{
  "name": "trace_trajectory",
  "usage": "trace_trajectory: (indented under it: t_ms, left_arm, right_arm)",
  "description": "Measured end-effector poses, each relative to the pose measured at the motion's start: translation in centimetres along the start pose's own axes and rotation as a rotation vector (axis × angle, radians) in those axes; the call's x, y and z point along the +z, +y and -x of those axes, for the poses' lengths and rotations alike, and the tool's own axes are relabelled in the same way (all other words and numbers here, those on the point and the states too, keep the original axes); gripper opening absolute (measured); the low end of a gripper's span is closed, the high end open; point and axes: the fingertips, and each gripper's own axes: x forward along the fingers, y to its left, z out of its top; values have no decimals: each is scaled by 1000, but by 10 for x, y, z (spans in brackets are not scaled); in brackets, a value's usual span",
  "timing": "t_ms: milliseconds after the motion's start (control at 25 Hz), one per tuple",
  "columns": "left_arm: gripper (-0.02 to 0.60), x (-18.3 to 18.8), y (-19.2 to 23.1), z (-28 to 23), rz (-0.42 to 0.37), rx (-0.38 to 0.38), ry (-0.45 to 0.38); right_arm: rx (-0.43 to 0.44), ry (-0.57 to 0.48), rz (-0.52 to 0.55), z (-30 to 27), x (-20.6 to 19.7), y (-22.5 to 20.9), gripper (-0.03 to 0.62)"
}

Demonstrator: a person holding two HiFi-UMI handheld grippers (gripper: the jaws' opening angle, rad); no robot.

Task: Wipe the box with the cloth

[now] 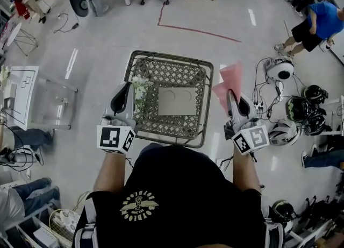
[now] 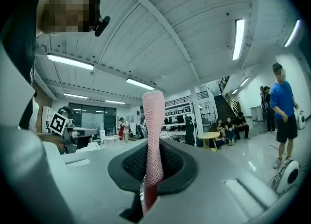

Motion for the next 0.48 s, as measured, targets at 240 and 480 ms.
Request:
trace_trajectory:
  t_ms: [240, 480]
  left_arm:
    - [0, 6, -9, -1, -4, -15, -16]
    - [0, 5, -12, 3, -5, -12, -16]
  right_arm:
    - [-7, -59, 70, 12, 33, 5, 17]
    - [-10, -52, 49, 18, 28, 3, 17]
